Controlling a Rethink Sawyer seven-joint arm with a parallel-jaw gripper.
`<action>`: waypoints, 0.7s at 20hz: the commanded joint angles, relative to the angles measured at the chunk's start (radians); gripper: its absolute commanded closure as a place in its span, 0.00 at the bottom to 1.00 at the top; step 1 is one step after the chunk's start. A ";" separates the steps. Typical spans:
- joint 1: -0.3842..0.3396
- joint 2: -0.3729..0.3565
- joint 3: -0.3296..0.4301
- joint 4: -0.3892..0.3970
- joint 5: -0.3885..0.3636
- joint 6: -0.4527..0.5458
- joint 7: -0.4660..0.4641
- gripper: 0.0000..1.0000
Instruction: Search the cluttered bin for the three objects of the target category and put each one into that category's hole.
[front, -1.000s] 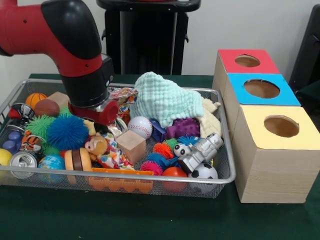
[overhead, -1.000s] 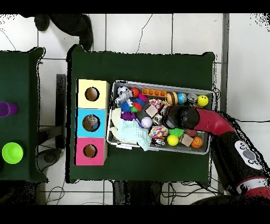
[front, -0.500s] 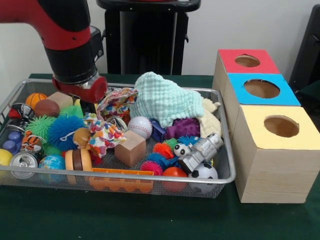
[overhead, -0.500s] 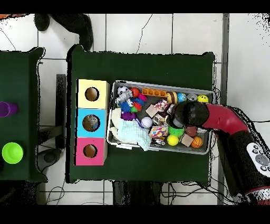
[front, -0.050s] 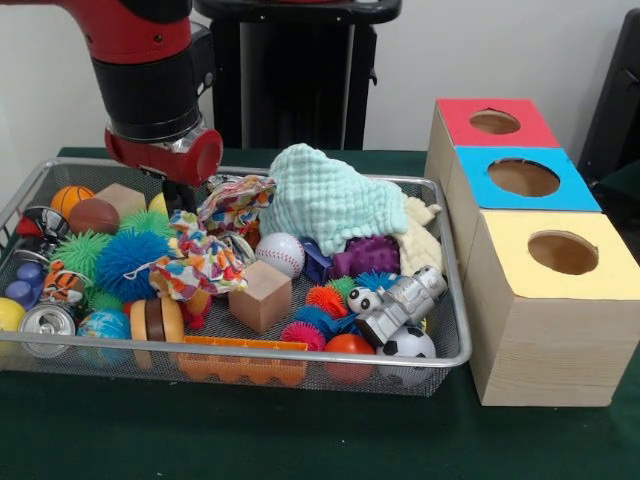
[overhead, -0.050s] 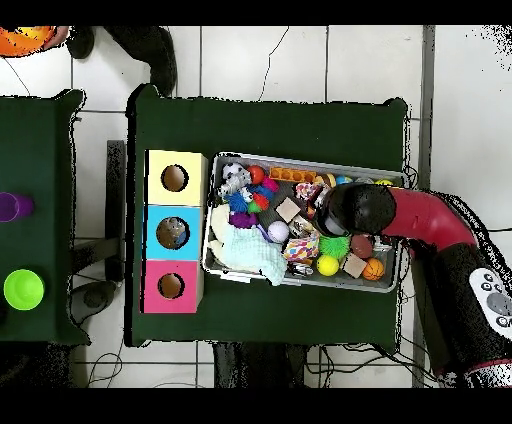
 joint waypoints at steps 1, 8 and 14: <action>0.006 0.030 0.024 0.065 0.018 0.006 -0.060 1.00; 0.051 0.021 0.012 0.098 0.042 -0.027 0.031 1.00; 0.167 0.012 -0.036 0.107 0.090 -0.061 0.187 1.00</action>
